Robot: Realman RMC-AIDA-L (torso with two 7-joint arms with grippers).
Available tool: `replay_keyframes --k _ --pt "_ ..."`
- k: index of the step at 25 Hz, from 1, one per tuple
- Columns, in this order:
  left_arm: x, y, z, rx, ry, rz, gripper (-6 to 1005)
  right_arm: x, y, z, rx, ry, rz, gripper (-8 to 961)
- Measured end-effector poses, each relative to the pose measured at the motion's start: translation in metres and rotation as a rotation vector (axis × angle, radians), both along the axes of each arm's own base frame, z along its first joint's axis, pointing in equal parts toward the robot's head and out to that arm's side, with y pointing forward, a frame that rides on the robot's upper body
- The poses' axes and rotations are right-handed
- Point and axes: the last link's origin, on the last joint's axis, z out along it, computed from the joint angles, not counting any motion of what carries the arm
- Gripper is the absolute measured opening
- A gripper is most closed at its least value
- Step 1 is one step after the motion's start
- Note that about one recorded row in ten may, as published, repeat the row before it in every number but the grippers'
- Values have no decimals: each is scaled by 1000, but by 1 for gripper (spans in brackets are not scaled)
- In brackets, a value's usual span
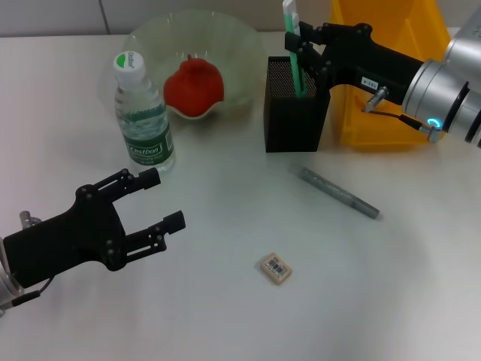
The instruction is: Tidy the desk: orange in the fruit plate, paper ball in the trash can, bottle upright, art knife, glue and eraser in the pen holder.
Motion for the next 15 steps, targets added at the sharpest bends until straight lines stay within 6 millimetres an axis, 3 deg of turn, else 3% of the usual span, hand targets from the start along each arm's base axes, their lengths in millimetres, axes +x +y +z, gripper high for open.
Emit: replay_keyframes --k 10,15 --pt "0 0 0 3 -6 4 784 0 -1 -2 -8 -13 10 177" --pt "0 0 0 2 -9 9 785 0 -1 -1 -5 -17 10 257"
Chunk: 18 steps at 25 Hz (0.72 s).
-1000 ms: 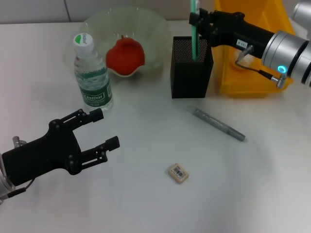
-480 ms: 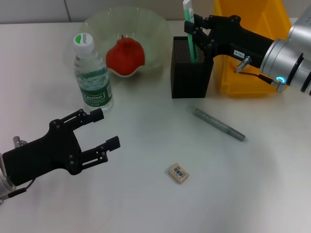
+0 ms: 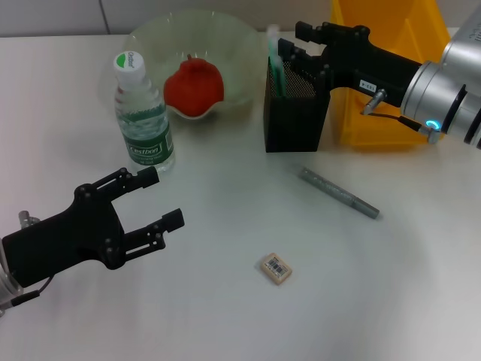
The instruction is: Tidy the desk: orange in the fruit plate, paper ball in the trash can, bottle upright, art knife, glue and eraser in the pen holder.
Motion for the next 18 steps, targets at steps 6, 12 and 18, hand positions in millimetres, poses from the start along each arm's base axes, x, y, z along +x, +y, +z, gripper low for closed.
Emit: replay_keyframes --k 6,12,18 --pt "0 0 1 1 1 1 785 0 0 1 1 -1 3 354" --pt "-1 0 1 1 1 1 784 0 0 2 5 3 2 633" --pt "0 0 1 1 1 1 784 0 0 2 6 4 3 716"
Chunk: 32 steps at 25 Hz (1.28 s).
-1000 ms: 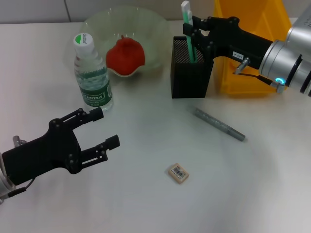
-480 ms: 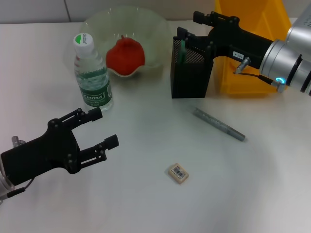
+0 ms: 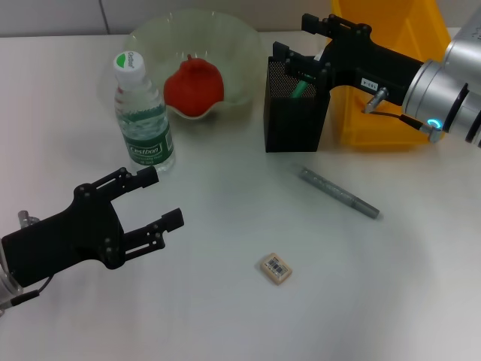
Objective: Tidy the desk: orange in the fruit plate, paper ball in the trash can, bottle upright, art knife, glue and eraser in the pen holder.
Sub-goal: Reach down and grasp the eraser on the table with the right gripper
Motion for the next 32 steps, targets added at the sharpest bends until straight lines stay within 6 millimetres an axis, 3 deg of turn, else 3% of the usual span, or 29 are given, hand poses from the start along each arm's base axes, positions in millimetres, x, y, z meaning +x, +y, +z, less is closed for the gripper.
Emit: replay_keyframes --k 32 --pt "1 1 1 -1 -1 -4 785 -3 0 2 14 3 24 811"
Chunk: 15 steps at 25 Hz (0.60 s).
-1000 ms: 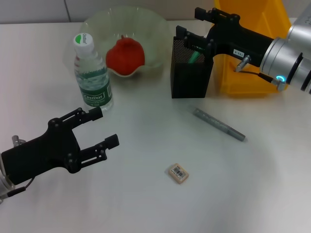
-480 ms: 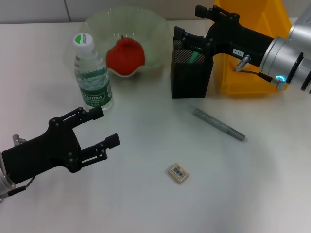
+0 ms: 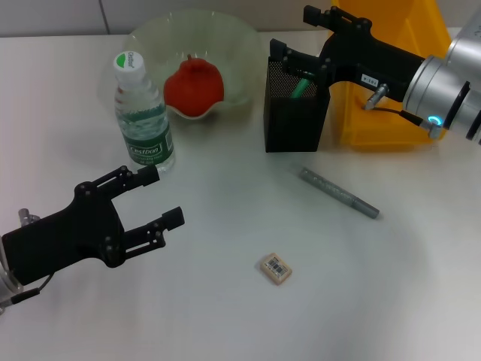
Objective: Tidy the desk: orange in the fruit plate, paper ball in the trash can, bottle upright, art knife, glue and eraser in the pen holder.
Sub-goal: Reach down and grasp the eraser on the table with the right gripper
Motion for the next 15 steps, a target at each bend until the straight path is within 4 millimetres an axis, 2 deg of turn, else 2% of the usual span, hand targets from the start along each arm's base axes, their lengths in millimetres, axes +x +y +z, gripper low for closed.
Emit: replay_keyframes --k 6,9,15 --pt "0 -1 0 -3 1 1 785 -5 -5 1 -39 43 27 810" --pt "-1 -1 -1 -6 3 -1 785 -12 -19 9 -115 108 101 810" --pt "-1 -1 -1 -16 11 -6 785 -20 -43 21 -312 131 210 810"
